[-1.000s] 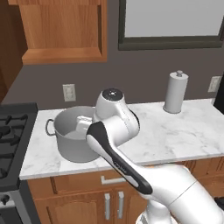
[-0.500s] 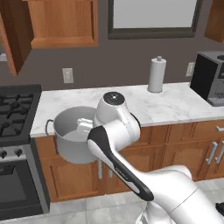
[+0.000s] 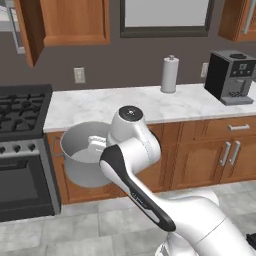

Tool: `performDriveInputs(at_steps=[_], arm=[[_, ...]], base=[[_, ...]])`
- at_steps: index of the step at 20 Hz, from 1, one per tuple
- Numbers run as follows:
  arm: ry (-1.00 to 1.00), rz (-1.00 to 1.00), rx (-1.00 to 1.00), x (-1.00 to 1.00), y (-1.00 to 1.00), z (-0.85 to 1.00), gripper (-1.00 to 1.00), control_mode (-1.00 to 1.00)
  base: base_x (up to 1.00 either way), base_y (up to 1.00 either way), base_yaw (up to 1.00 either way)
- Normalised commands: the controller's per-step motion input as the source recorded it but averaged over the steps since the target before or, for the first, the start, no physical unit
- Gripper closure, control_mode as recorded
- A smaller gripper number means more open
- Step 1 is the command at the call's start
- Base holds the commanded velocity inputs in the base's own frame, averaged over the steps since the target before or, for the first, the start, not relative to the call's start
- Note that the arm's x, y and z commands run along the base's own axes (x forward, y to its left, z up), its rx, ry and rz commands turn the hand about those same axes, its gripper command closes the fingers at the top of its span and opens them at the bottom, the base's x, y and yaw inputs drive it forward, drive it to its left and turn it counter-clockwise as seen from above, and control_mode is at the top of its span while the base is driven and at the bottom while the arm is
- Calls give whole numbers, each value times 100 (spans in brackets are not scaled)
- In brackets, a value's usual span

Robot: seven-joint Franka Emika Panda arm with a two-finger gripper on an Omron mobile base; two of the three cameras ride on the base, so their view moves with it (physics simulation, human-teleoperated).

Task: Pick the kettle from the cabinet and place it on a stove burner. Then pick the pot from the counter and place it on another stove burner. Finally, turn both burners on.

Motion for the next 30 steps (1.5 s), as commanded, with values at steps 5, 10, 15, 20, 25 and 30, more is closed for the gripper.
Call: performDriveInputs(at_steps=[5,10,15,20,25,30], arm=[[0,0,0,0,0,0,100,100],[0,0,0,0,0,0,100,100],[0,0,0,0,0,0,100,100],[0,0,0,0,0,0,100,100],[0,0,0,0,0,0,100,100],[0,0,0,0,0,0,100,100]], base=[[-27,55,0],[-8,71,2],[0,83,4],[0,76,7],[17,38,1],[42,19,2]])
